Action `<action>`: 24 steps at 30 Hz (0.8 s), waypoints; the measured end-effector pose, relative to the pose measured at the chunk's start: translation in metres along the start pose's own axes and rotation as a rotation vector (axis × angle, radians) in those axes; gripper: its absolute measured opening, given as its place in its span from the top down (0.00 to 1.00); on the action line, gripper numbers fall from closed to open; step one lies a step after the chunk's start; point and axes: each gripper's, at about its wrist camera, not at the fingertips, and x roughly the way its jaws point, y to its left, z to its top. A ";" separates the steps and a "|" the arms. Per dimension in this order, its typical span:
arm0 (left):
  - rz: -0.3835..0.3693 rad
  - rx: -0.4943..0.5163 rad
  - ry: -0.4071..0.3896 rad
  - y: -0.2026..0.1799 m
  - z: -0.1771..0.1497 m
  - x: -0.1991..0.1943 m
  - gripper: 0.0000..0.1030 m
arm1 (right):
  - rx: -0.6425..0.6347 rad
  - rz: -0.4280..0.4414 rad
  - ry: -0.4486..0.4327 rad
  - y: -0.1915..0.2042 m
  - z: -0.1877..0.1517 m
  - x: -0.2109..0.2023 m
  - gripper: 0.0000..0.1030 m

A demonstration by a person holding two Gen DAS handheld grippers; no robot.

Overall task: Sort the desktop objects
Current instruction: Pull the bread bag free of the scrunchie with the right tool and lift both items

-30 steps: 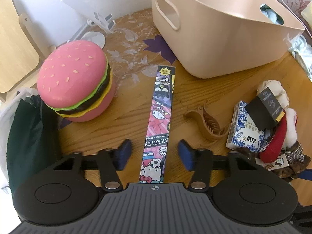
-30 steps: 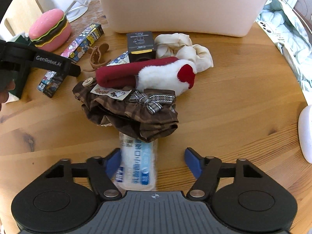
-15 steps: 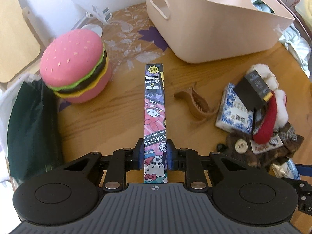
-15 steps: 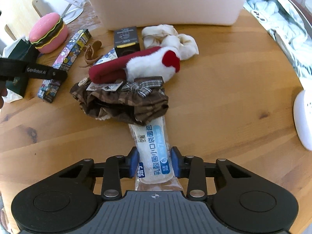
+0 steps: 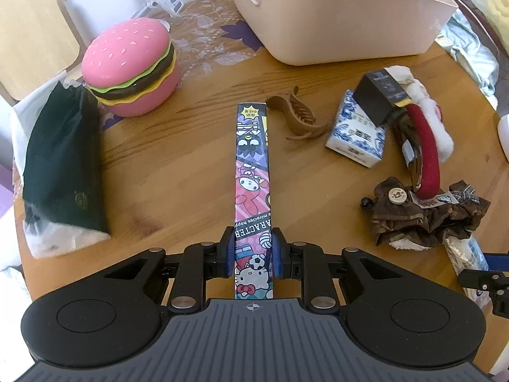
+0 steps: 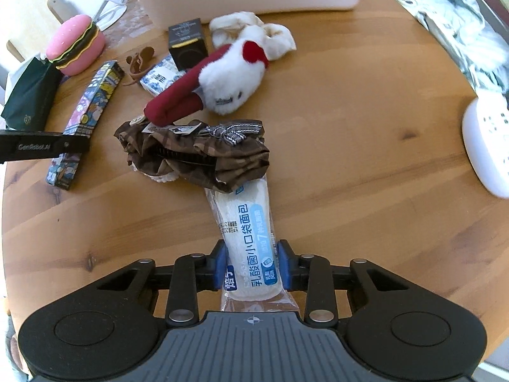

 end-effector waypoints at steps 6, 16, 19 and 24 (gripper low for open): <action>-0.008 0.016 -0.010 -0.005 -0.006 -0.002 0.78 | 0.066 0.002 0.014 -0.015 -0.015 -0.009 0.71; -0.035 0.062 -0.044 -0.024 -0.009 -0.025 0.78 | 0.207 0.043 -0.044 -0.050 -0.023 -0.044 0.72; -0.045 0.087 -0.055 -0.028 -0.008 -0.027 0.78 | 0.215 0.027 -0.072 -0.053 -0.022 -0.053 0.73; -0.057 0.119 -0.061 -0.033 -0.007 -0.029 0.78 | 0.230 0.010 -0.073 -0.062 -0.027 -0.052 0.73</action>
